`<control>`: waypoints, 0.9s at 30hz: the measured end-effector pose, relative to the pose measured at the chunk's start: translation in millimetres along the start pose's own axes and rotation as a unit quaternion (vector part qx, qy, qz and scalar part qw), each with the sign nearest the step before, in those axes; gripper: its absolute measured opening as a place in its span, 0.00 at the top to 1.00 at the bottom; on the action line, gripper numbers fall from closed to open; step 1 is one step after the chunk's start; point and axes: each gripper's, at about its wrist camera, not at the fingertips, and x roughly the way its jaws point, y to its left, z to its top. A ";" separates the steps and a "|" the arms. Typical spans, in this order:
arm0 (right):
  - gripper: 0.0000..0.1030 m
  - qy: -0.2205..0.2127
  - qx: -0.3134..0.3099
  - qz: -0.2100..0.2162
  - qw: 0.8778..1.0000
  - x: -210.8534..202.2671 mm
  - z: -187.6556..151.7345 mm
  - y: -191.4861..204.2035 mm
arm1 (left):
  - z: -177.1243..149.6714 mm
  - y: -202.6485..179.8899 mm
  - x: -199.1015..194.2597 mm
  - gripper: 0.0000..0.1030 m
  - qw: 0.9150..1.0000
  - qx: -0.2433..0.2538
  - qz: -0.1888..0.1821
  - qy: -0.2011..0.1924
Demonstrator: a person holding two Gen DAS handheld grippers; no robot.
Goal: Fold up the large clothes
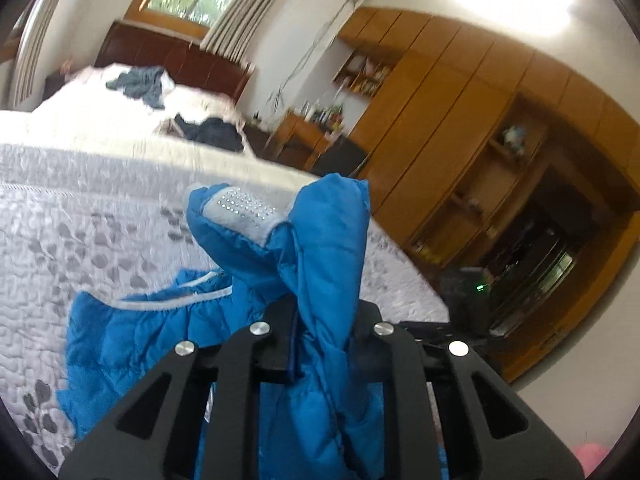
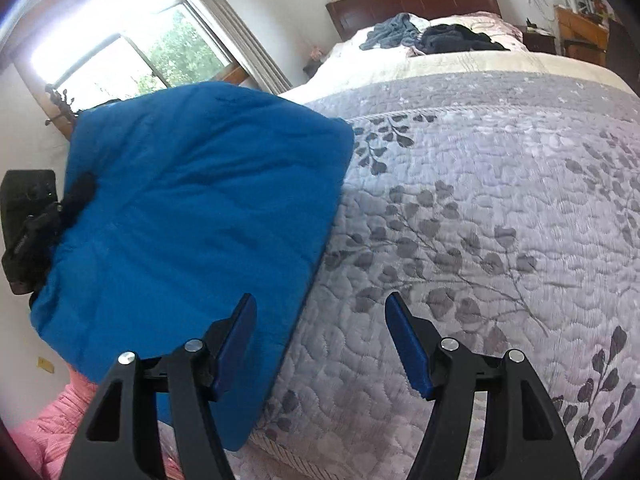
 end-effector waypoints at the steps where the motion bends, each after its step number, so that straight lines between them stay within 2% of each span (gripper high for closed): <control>1: 0.34 0.000 -0.006 0.003 1.000 0.7 1.0 4.7 | -1.5 5.7 -10.3 0.85 1.000 -0.003 0.002 -0.010; 6: 0.34 0.013 -0.036 0.014 0.999 11.7 2.6 30.9 | -19.3 51.7 -43.8 0.85 0.998 -0.059 0.012 -0.029; 12: 0.34 0.060 -0.074 0.040 0.995 41.4 -4.1 74.8 | -59.4 121.4 -48.0 0.85 0.990 -0.140 0.031 -0.008; 14: 0.34 0.083 -0.082 0.034 0.993 54.8 -8.0 88.9 | -70.8 143.6 -44.2 0.84 0.986 -0.166 0.024 -0.002; 17: 0.34 0.107 -0.093 0.005 0.990 72.6 -13.5 99.9 | -78.1 159.4 -40.5 0.82 0.984 -0.177 0.016 0.003; 20: 0.33 0.118 -0.093 -0.011 0.989 84.6 -17.6 102.7 | -83.2 169.5 -33.6 0.79 0.985 -0.172 0.024 0.011; 27: 0.30 0.139 -0.067 -0.003 0.988 101.5 -20.4 92.1 | -91.4 180.6 -29.7 0.69 0.983 -0.181 0.035 0.019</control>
